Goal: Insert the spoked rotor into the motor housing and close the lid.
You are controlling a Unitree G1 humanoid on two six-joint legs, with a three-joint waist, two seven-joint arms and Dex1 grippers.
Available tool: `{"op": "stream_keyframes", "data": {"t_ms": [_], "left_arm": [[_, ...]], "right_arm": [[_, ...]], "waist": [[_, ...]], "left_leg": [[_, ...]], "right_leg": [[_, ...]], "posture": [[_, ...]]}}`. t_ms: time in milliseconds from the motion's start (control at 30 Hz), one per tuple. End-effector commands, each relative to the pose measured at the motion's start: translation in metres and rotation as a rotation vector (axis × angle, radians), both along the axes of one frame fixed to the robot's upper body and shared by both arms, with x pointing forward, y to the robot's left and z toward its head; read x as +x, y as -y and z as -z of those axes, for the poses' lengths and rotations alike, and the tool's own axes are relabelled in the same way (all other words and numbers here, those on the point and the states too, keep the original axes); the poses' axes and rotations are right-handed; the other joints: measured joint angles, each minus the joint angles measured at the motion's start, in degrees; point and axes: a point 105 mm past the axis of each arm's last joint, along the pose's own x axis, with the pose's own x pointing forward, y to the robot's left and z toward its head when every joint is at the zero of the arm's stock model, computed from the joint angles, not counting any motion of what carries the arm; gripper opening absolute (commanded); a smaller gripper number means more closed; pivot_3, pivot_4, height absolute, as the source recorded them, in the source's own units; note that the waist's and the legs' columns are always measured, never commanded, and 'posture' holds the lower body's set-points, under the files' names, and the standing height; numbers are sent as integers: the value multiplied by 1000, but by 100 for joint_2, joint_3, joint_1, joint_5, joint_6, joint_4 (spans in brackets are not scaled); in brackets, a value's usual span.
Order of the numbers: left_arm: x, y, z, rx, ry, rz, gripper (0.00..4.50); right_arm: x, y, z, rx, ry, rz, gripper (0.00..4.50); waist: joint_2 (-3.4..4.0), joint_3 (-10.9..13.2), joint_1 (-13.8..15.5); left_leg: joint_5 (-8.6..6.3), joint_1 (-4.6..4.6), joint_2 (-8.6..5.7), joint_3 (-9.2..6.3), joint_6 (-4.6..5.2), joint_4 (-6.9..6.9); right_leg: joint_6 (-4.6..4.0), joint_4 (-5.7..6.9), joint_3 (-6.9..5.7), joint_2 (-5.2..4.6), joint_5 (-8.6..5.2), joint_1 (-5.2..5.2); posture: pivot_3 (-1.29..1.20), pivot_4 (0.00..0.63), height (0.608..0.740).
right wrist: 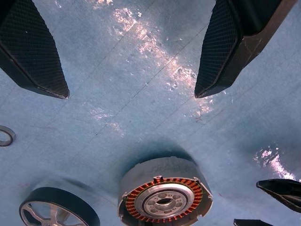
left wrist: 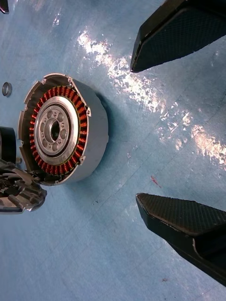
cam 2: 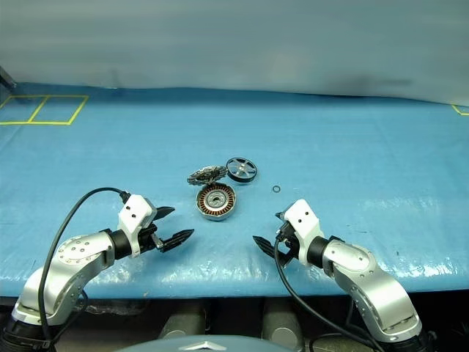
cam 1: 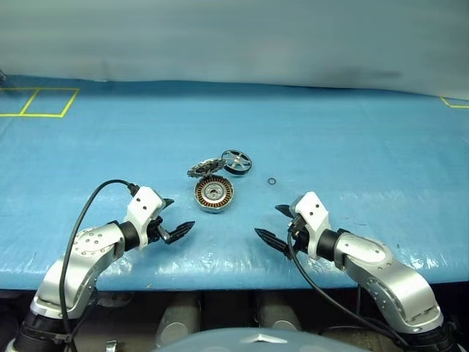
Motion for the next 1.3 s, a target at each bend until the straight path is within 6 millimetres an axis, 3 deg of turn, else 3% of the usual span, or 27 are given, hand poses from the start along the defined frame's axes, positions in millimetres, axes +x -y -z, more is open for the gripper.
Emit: {"op": "stream_keyframes", "data": {"t_ms": [33, 1300], "left_arm": [[0, 1, -7, 11, 40, 16, 4474], [1, 4, -8, 5, 60, 22, 4474]], "right_arm": [[2, -2, -15, 5, 65, -16, 4500], [9, -3, -18, -10, 110, -7, 4500]], "waist": [[0, 0, -1], [0, 0, 2]], "left_leg": [[0, 0, 1, 0, 0, 0], [0, 1, 0, 1, 0, 2]], "right_leg": [[0, 0, 0, 0, 0, 0], [1, 2, 0, 1, 0, 1]], "posture": [[0, 150, 740], [0, 150, 740]]}}
